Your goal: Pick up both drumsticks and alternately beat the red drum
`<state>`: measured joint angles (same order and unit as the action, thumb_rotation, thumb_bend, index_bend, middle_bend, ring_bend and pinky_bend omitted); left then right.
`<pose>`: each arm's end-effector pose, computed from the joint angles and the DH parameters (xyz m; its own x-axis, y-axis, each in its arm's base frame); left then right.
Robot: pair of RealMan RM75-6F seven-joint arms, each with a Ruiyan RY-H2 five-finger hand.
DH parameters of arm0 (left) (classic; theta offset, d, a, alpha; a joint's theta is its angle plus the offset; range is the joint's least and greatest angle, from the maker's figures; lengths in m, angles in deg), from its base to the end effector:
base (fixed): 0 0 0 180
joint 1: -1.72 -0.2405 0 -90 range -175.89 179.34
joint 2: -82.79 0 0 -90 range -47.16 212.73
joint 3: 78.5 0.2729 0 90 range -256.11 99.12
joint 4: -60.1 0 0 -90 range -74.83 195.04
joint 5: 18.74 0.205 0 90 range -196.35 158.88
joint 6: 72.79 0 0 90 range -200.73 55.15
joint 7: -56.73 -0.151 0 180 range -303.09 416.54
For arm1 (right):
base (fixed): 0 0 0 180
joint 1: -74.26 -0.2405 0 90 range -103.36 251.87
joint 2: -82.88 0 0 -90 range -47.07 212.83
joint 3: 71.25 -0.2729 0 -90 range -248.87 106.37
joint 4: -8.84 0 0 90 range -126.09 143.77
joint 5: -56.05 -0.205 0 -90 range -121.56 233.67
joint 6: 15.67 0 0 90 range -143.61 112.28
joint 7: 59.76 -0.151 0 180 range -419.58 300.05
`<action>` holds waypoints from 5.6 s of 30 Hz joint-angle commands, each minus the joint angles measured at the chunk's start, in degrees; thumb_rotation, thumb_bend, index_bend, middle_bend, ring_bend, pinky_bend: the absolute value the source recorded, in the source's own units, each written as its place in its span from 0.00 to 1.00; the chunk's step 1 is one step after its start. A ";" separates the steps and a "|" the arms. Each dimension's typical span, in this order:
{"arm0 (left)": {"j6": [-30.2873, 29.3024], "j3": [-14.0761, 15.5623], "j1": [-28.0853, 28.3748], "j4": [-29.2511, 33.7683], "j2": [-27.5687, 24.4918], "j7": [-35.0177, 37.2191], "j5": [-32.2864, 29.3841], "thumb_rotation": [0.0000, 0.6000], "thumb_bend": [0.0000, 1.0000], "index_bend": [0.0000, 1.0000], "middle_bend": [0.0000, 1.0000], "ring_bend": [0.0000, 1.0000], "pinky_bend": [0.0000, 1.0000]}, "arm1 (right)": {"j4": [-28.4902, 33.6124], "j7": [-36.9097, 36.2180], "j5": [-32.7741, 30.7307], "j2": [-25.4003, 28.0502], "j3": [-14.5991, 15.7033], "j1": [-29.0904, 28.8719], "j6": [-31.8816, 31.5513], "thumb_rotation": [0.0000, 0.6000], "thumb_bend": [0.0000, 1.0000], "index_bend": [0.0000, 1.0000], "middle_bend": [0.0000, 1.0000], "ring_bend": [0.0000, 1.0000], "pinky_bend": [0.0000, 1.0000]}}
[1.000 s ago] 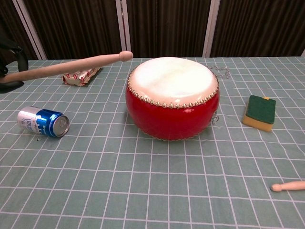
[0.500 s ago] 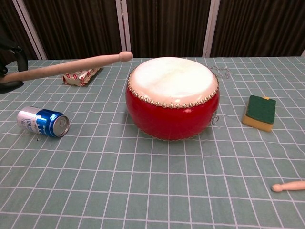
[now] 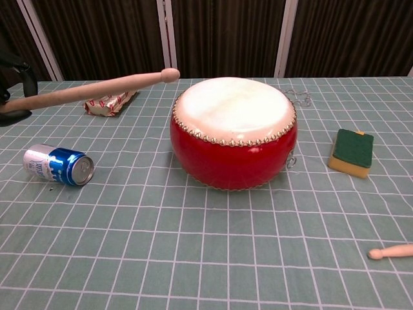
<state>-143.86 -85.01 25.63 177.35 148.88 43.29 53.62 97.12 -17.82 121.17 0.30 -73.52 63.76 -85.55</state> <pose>-0.1816 0.2589 0.1106 0.1886 0.2111 0.9591 0.9660 -0.2157 -0.1425 -0.3382 -0.2037 0.0368 0.6842 -0.3673 0.6300 -0.6753 0.0071 0.7375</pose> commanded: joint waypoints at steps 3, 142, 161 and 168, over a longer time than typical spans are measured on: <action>-0.13 -0.02 -0.10 0.27 -0.19 0.24 0.24 1.00 0.53 0.79 1.00 1.00 1.00 | 1.26 1.91 -2.73 0.35 -0.41 -0.70 0.69 1.00 0.37 0.48 1.00 1.00 1.00; 13.94 -13.67 18.58 -14.35 -3.74 7.64 -19.30 1.00 0.53 0.79 1.00 1.00 1.00 | 18.16 -1.72 -39.73 8.28 -14.08 -40.80 -17.28 1.00 0.61 0.99 1.00 1.00 1.00; 9.88 -15.52 29.53 -13.26 5.73 -7.75 -30.93 1.00 0.53 0.79 1.00 1.00 1.00 | 24.13 -20.06 -30.60 21.15 -13.75 -26.24 -8.97 1.00 0.61 0.99 1.00 1.00 1.00; 8.21 -16.43 33.57 -15.65 11.09 -10.73 -32.90 1.00 0.53 0.79 1.00 1.00 1.00 | 22.41 -24.13 -29.77 22.81 -14.48 -24.22 -5.58 1.00 0.61 0.99 1.00 1.00 1.00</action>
<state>-135.10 -101.16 58.34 162.40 158.98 33.31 21.21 119.93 -41.34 91.18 22.75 -87.80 39.12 -91.70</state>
